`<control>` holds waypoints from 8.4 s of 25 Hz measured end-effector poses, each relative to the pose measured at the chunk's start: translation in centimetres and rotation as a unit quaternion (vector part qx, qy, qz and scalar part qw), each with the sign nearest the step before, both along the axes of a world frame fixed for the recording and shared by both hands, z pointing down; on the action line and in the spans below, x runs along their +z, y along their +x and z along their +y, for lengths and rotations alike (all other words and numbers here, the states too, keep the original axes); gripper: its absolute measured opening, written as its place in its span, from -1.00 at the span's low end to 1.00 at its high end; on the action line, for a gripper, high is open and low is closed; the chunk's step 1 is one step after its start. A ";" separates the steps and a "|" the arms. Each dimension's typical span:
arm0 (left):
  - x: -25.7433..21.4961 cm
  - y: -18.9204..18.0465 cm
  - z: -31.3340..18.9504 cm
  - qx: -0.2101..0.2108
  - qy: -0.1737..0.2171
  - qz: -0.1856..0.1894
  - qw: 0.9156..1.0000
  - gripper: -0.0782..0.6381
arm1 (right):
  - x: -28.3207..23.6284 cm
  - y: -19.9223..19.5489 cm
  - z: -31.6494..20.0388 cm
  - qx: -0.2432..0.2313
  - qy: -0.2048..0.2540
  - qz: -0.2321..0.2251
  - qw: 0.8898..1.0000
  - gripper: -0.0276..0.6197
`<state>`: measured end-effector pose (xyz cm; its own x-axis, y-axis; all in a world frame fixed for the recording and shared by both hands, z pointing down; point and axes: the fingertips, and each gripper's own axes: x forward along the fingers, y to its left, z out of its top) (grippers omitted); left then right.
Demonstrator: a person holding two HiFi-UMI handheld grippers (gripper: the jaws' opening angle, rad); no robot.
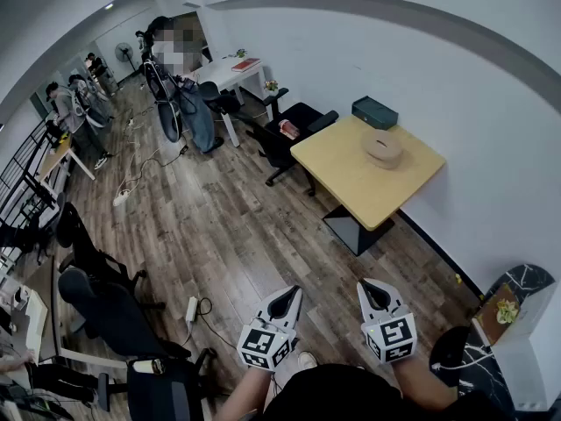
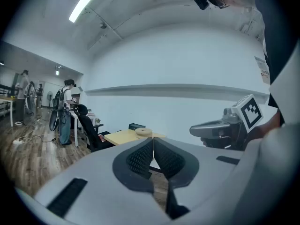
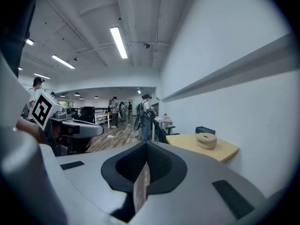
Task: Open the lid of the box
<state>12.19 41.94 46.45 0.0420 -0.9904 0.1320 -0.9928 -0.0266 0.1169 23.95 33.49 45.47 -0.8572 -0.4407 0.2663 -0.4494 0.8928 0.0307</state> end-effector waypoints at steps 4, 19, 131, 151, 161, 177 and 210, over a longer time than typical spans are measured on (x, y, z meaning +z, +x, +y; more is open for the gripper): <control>0.2 -0.7 0.6 -0.008 -0.005 0.000 1.000 -0.72 | 0.0 0.0 0.2 0.008 0.000 -0.002 1.000 -0.85; -1.5 -6.4 2.5 0.012 0.018 -0.030 0.999 -0.72 | -2.9 -5.1 1.4 0.023 0.033 -0.077 0.996 -0.85; 8.4 -25.9 -65.8 0.277 -0.072 0.051 0.957 -0.72 | 17.5 -22.8 -66.1 0.095 -0.092 0.277 0.952 0.45; 11.0 -23.2 -66.6 0.306 -0.105 0.053 0.945 -0.72 | 25.2 -21.1 -70.0 -0.005 -0.162 0.432 0.887 0.32; 11.0 -24.4 -67.4 0.290 -0.103 0.059 0.949 -0.72 | 25.7 -21.1 -70.2 -0.010 -0.176 0.449 0.876 0.18; 10.7 -25.4 -65.8 0.292 -0.100 0.057 0.950 -0.72 | 21.2 -21.1 -67.8 0.011 -0.137 0.438 0.888 0.16; 10.4 -25.7 -60.2 0.289 -0.097 0.057 0.951 -0.72 | 26.5 -24.5 -52.2 -0.028 -0.178 0.411 0.893 0.16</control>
